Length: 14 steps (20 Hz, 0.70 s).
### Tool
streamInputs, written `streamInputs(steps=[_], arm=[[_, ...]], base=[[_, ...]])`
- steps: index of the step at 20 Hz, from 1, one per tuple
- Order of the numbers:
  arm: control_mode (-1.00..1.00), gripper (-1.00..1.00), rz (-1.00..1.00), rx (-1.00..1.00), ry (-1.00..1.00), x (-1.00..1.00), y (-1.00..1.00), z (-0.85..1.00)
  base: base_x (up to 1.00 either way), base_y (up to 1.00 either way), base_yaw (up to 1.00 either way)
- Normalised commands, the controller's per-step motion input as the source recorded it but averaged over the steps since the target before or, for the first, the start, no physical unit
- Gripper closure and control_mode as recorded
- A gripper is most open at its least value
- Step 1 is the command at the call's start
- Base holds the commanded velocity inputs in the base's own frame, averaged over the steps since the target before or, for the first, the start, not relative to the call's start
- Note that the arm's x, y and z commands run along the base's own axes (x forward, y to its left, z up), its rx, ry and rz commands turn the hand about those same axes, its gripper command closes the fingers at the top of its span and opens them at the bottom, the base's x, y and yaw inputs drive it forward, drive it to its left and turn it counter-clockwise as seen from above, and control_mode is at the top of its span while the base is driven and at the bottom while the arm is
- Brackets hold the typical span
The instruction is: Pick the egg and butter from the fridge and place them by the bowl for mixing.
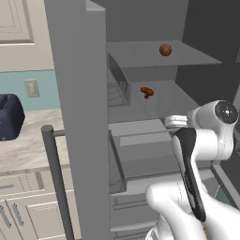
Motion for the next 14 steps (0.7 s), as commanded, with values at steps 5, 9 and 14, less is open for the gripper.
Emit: streamInputs(steps=[5, 9, 14], arm=[[-1.00, -1.00, 0.05, 0.00, -0.14, -0.17, 0.00, 0.26], [-1.00, -1.00, 0.03, 0.00, -0.13, -0.22, 0.00, 0.34], [-1.00, -1.00, 0.00, 0.00, -0.10, -0.30, 0.00, 0.33]], base=[[0.00, 0.00, 0.00], [0.00, 0.00, 0.00], [0.00, 0.00, 0.00]])
